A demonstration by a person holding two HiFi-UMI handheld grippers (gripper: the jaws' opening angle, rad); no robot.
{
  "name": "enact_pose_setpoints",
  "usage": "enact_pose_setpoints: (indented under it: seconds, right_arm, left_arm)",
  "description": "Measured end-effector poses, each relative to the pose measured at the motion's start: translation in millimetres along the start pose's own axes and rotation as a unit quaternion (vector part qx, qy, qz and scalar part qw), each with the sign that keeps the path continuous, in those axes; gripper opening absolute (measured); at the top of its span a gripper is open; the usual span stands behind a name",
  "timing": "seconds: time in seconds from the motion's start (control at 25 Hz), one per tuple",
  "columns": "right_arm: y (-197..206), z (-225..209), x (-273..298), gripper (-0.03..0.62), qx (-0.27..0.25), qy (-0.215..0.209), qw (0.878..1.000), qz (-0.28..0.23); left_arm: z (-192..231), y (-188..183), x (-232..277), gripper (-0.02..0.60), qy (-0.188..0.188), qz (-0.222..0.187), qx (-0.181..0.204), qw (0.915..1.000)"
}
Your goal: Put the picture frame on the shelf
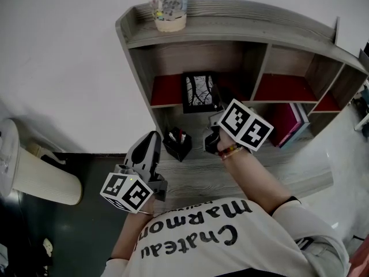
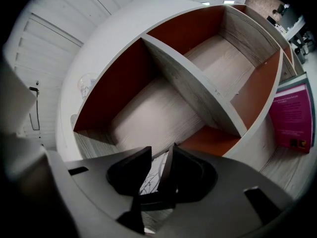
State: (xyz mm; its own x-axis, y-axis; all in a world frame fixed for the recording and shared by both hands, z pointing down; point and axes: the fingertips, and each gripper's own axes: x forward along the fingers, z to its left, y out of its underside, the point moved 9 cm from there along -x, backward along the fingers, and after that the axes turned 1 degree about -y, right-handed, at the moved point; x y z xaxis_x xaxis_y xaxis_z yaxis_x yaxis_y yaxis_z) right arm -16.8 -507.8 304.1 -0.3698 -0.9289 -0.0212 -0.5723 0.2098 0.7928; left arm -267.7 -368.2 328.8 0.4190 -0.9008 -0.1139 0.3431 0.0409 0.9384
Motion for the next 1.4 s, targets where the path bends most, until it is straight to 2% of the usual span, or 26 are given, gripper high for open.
enact_pose_setpoints:
  seconds: [0.32, 0.56, 0.76, 0.96, 1.12, 1.24, 1.4]
  right_arm:
    - [1.3, -6.7, -14.8, 0.123, 0.016, 0.001, 1.000, 0.011]
    - [6.4, -9.4, -37.2, 0.123, -0.014, -0.034, 0.998, 0.059]
    - [10.7, -9.4, -69.8, 0.123, -0.015, -0.053, 0.995, 0.080]
    - [11.5, 1.1, -107.3, 0.078, -0.029, -0.078, 0.993, 0.089]
    - [11.3, 13.5, -141.4, 0.039, -0.065, -0.090, 0.989, 0.096]
    - [11.0, 26.5, -167.1, 0.009, -0.115, -0.107, 0.983, 0.093]
    - [14.8, 36.5, -203.0, 0.006, -0.181, -0.116, 0.974, 0.074]
  left_arm:
    - [-8.3, 0.3, -9.9, 0.017, -0.008, 0.003, -0.001, 1.0000]
    - [-35.6, 6.3, -2.2, 0.017, 0.029, 0.022, 0.000, 0.9993]
    - [-63.6, 0.8, -4.1, 0.017, 0.059, 0.025, 0.010, 0.9979]
    - [-88.5, -0.5, -26.7, 0.017, 0.066, 0.017, 0.022, 0.9975]
    - [-104.0, 3.1, -53.2, 0.017, 0.064, 0.016, 0.031, 0.9973]
    - [-115.5, 2.0, -74.3, 0.017, 0.056, 0.014, 0.047, 0.9972]
    - [-133.8, 4.4, -105.9, 0.017, 0.046, 0.010, 0.057, 0.9973]
